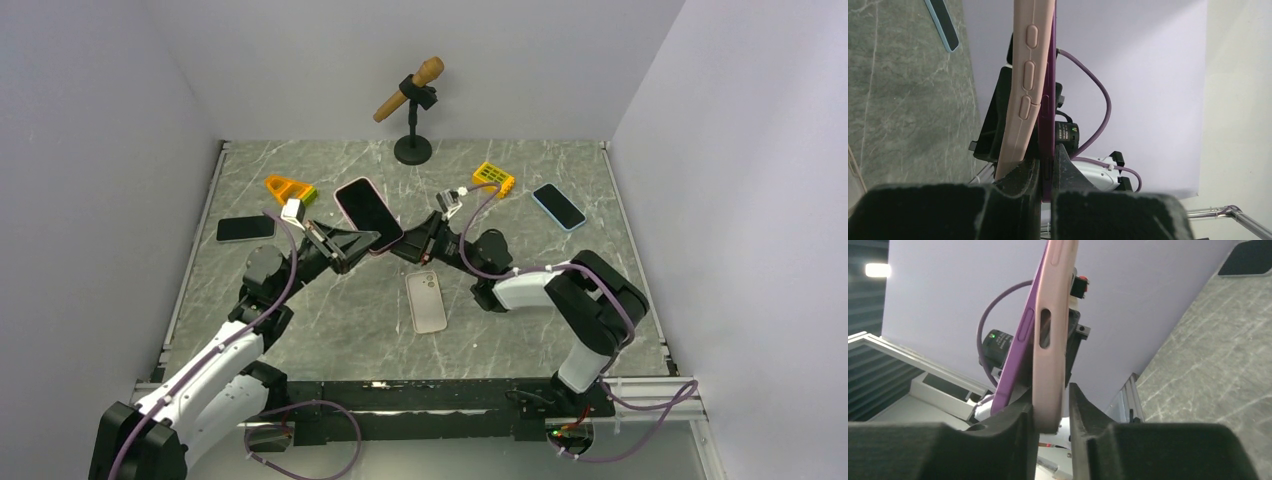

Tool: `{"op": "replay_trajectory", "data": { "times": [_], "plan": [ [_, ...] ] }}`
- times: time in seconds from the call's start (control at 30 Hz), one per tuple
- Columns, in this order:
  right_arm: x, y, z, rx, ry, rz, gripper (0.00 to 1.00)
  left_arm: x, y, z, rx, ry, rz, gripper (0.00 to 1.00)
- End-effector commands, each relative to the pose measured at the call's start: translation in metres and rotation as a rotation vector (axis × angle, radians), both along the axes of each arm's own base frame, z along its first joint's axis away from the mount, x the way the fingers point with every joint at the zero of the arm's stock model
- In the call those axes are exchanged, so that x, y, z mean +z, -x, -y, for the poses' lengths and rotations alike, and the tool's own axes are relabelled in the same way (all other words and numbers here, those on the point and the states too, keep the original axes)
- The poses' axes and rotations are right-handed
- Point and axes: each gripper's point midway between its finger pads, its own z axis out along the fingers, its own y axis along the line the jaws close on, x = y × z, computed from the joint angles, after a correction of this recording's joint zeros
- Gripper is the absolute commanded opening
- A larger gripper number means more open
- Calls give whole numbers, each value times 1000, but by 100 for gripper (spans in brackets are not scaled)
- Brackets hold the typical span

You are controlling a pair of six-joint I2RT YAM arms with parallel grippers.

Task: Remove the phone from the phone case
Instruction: Remove the phone case from the phone, then place the phone at the center of the board.

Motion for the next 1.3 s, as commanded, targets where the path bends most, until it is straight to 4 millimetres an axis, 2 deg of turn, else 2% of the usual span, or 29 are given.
{"op": "replay_trajectory", "data": {
  "times": [0.0, 0.07, 0.1, 0.2, 0.3, 0.5, 0.57, 0.63, 0.7, 0.77, 0.87, 0.93, 1.0, 1.1, 1.2, 1.27],
  "plan": [
    [21, -13, -12, -8, -46, 51, 18, 41, 21, 1, -56, 77, 140, 0],
    [21, -23, -18, -18, -41, 54, 3, 38, 28, 6, -83, 72, 128, 0],
    [23, -27, -21, -18, -46, 59, 0, 36, 32, 10, -99, 64, 123, 0],
    [25, -44, -29, -25, -59, 53, 0, 24, 47, 23, -156, 36, 89, 0],
    [30, -58, -35, -31, -70, 46, 0, 14, 58, 28, -182, 32, 69, 0],
    [38, -69, -41, -36, -73, 47, 0, -12, 64, 28, -180, 2, 8, 0],
    [25, -76, -32, -71, -40, 12, 0, -15, 62, 25, -161, 3, 9, 0],
    [-2, -87, -14, -129, 29, -63, 0, -23, 57, 21, -114, -50, 2, 0],
    [-42, -98, 11, -198, 142, -176, 0, -34, 45, 8, -3, -177, -22, 0],
    [-74, -101, 42, -272, 232, -244, 0, -58, 30, -21, 167, -356, -130, 0],
    [-98, -97, 84, -388, 346, -259, 0, -78, 12, -73, 417, -604, -233, 0],
    [-101, -94, 104, -457, 438, -235, 0, -87, -3, -98, 533, -719, -283, 0],
    [-96, -92, 121, -524, 521, -197, 0, -91, -20, -114, 592, -755, -313, 0],
    [-74, -88, 142, -615, 585, -118, 0, -114, -43, -136, 619, -655, -418, 0],
    [-56, -83, 153, -657, 607, -67, 0, -136, -60, -177, 736, -523, -511, 0],
    [-48, -78, 157, -663, 603, -45, 0, -141, -68, -210, 854, -486, -521, 0]
  ]
}}
